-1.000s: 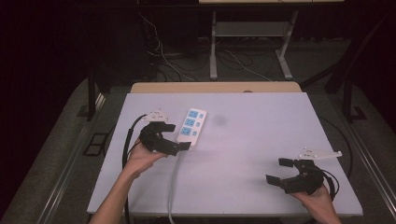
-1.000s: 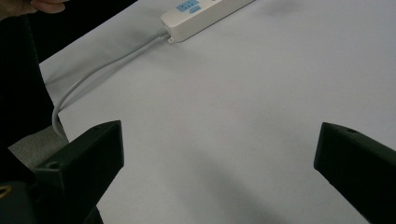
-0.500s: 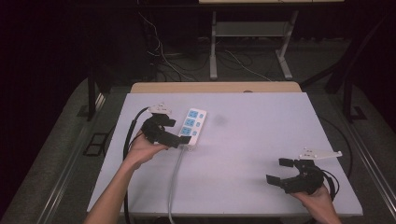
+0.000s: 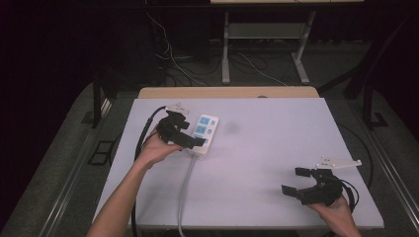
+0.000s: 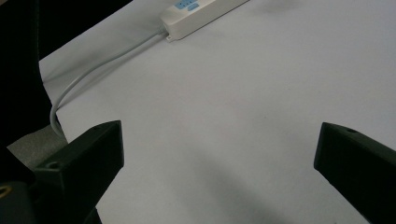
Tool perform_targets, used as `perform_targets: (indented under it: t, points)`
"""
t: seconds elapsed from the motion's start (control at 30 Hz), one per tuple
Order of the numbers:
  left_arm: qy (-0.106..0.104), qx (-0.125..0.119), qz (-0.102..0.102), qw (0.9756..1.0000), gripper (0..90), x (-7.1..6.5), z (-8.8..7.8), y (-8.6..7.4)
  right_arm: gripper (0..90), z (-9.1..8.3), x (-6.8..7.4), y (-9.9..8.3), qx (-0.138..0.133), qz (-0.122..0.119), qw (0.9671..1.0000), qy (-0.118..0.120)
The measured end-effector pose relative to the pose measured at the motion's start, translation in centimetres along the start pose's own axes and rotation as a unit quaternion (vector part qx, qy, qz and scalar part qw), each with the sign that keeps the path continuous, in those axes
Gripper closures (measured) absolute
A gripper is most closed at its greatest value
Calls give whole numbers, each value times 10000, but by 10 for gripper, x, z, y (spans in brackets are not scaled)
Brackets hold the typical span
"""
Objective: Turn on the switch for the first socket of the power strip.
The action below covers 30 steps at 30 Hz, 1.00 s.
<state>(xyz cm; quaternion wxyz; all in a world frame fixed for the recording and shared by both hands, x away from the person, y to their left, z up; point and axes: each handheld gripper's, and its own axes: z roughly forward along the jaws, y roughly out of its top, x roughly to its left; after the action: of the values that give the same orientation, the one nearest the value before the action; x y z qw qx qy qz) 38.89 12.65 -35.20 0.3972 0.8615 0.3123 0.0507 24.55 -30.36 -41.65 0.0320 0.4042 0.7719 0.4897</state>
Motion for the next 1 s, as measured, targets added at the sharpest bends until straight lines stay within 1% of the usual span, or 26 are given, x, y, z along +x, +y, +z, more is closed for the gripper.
perform_targets:
  t: [0.13, 0.37, 0.5, 0.63, 0.67, 0.77, 0.97, 1.0]
  points:
    - [1, 66, -27, 10000, 47, 5, 5, 3, 13, 0, 0, 0, 4, 2, 10000, 10]
    - [9, 174, -42, 9998, 60, 12, 10, 7, 13, 1, 0, -1, 44, -3, 10000, 30]
    - [16, 177, -59, 9998, 94, 15, 13, 9, 13, 2, 0, 0, 54, -1, 10000, 36]
    - [-11, 269, -46, 9996, 119, 18, 17, 11, 13, 1, 0, -1, 30, -13, 10000, 70]
    - [-12, 276, -79, 9996, 130, 18, 18, 11, 13, 1, 0, -1, 30, -23, 10000, 80]
    - [-1, 315, -78, 9995, 141, 20, 20, 12, 13, 1, 0, -1, 36, -36, 9999, 88]
    - [49, 300, -172, 9994, 264, 25, 25, 11, 13, 1, 0, -1, 31, -38, 9999, 102]
    - [65, 312, -182, 9993, 264, 26, 25, 11, 13, 1, 0, -1, 31, -38, 9999, 102]
